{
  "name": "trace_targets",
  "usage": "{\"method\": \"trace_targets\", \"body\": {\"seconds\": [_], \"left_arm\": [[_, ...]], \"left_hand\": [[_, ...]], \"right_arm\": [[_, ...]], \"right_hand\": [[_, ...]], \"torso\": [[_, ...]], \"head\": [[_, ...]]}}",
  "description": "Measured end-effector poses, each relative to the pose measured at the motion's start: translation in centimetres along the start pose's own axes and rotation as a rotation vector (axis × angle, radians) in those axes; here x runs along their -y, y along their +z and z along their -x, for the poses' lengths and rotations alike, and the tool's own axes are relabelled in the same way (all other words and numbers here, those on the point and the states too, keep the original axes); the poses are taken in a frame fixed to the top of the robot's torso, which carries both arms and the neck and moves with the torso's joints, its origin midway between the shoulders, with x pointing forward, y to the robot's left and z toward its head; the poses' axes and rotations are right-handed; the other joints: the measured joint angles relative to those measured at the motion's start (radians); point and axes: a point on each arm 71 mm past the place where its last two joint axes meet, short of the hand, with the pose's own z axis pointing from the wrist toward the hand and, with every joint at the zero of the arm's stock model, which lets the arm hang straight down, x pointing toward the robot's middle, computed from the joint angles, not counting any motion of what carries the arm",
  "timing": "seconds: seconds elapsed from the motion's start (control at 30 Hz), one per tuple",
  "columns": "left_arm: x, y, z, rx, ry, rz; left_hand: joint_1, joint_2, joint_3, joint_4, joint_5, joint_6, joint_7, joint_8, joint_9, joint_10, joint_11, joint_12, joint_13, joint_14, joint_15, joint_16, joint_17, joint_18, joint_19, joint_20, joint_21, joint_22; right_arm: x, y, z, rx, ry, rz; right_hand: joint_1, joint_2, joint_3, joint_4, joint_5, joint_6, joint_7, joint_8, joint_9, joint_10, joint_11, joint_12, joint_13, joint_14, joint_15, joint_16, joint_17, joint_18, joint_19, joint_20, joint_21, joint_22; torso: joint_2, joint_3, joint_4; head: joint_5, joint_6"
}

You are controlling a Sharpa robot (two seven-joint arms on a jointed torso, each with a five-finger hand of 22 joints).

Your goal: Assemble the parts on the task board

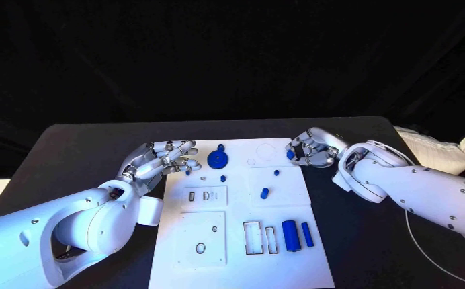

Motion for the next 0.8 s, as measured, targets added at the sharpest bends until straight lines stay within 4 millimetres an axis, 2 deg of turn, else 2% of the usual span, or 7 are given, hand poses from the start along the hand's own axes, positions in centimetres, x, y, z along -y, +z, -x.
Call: {"method": "trace_targets", "body": {"seconds": [0.17,0.2,0.43,0.57,0.8], "left_arm": [[-0.01,0.01,-0.01,-0.001,0.000,0.001],[-0.02,0.01,-0.01,0.000,0.000,0.002],[-0.04,0.03,-0.03,-0.001,-0.001,0.004],[-0.05,0.04,-0.04,-0.002,-0.001,0.005],[-0.06,0.03,-0.04,-0.002,-0.001,0.006]], "left_hand": [[0.000,0.000,0.000,0.000,0.000,0.000,0.000,0.000,0.000,0.000,0.000,0.000,0.000,0.000,0.000,0.000,0.000,0.000,0.000,0.000,0.000,0.000],[0.000,0.000,0.000,0.000,0.000,0.000,0.000,0.000,0.000,0.000,0.000,0.000,0.000,0.000,0.000,0.000,0.000,0.000,0.000,0.000,0.000,0.000],[0.000,0.000,0.000,0.000,0.000,0.000,0.000,0.000,0.000,0.000,0.000,0.000,0.000,0.000,0.000,0.000,0.000,0.000,0.000,0.000,0.000,0.000],[0.000,0.000,0.001,-0.004,0.000,0.000,0.000,0.000,0.000,0.000,0.000,0.000,0.000,0.000,0.000,0.000,0.002,0.000,0.000,0.000,0.000,0.000],[0.000,0.000,0.000,-0.006,0.000,0.000,0.000,0.000,0.000,0.000,0.000,-0.004,0.000,0.000,0.000,0.000,0.004,0.000,0.000,0.000,0.000,0.000]], "right_arm": [[-0.03,0.07,-0.04,-0.001,0.000,0.002],[-0.03,0.08,-0.05,-0.001,0.000,0.002],[-0.10,0.16,-0.16,-0.006,0.000,0.005],[-0.12,0.19,-0.19,-0.009,0.000,0.006],[-0.14,0.23,-0.16,-0.012,-0.004,0.007]], "right_hand": [[-0.007,0.006,0.017,-0.002,-0.015,0.029,-0.009,0.008,0.003,-0.003,-0.003,0.000,0.000,0.000,0.000,0.000,0.000,0.000,0.000,0.000,0.000,0.000],[-0.009,0.009,0.017,-0.002,-0.015,0.032,-0.005,0.008,0.003,-0.004,-0.004,0.000,0.000,0.000,0.000,0.000,0.000,0.000,0.000,0.000,0.000,0.000],[-0.018,0.017,0.029,-0.009,-0.027,0.051,-0.013,0.008,0.003,-0.004,-0.004,0.002,0.000,0.000,0.000,0.000,0.000,0.000,0.000,0.000,0.000,0.000],[-0.026,0.014,0.035,-0.010,-0.028,0.066,-0.017,0.014,0.004,0.000,-0.011,0.003,-0.001,0.000,-0.001,0.000,0.000,0.000,0.003,-0.003,0.000,0.000],[-0.040,0.022,0.045,-0.015,-0.037,0.101,-0.027,0.027,0.006,0.001,-0.019,0.007,-0.016,0.000,-0.009,0.000,0.000,0.000,0.004,-0.004,0.000,0.000]], "torso": [[0.000,-0.0001,-0.0001],[0.000,-0.0001,-0.0001],[0.000,-0.0003,-0.0005],[0.000,-0.0003,-0.0003],[0.000,-0.0004,-0.0002]], "head": [[-0.002,-0.001],[-0.002,-0.002],[-0.002,-0.002],[-0.002,-0.004],[-0.003,-0.004]]}}
